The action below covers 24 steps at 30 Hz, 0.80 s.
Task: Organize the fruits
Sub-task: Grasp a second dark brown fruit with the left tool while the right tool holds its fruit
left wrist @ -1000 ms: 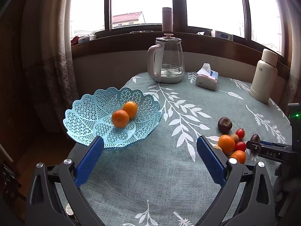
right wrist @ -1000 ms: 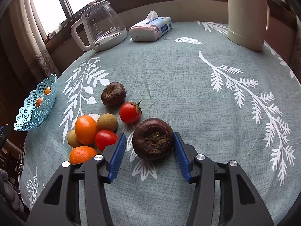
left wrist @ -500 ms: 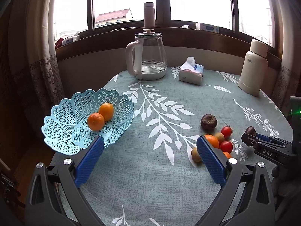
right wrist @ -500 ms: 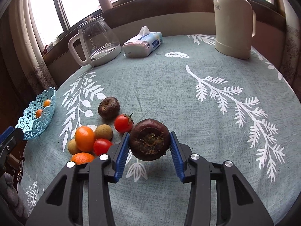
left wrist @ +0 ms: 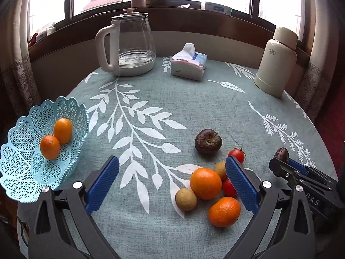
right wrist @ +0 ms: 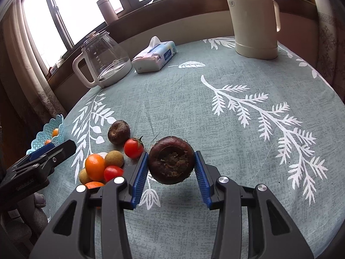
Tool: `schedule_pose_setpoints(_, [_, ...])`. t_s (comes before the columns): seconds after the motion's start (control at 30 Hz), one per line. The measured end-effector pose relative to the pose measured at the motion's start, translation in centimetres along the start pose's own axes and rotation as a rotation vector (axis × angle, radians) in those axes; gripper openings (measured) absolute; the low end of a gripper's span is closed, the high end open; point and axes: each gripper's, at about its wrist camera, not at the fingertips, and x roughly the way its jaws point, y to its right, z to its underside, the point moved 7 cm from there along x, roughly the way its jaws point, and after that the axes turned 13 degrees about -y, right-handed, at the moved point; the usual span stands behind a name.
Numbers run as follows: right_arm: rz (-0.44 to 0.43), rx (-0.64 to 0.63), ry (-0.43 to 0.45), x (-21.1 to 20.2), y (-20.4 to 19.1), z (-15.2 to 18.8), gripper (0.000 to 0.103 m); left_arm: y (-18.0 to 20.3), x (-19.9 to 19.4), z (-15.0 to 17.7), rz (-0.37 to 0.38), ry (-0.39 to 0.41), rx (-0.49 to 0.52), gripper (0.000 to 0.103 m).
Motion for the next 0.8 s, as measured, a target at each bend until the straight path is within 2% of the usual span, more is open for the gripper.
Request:
schedule_pose_setpoints(0.2, [-0.008,0.006,-0.003,0.1,0.0,0.1,0.043,1.7,2.3,-1.4,0.047,-0.048,-0.004,0.100])
schedule_pose_setpoints(0.43, [-0.011,0.013,-0.007,0.1,0.1,0.3,0.043,3.6,4.4,-2.5,0.097,-0.096,0.012,0.090])
schedule_pose_setpoints(0.8, [-0.023,0.014,-0.014,0.2,0.0,0.3,0.043,5.7,6.8,-3.0,0.147,-0.155,0.034,0.064])
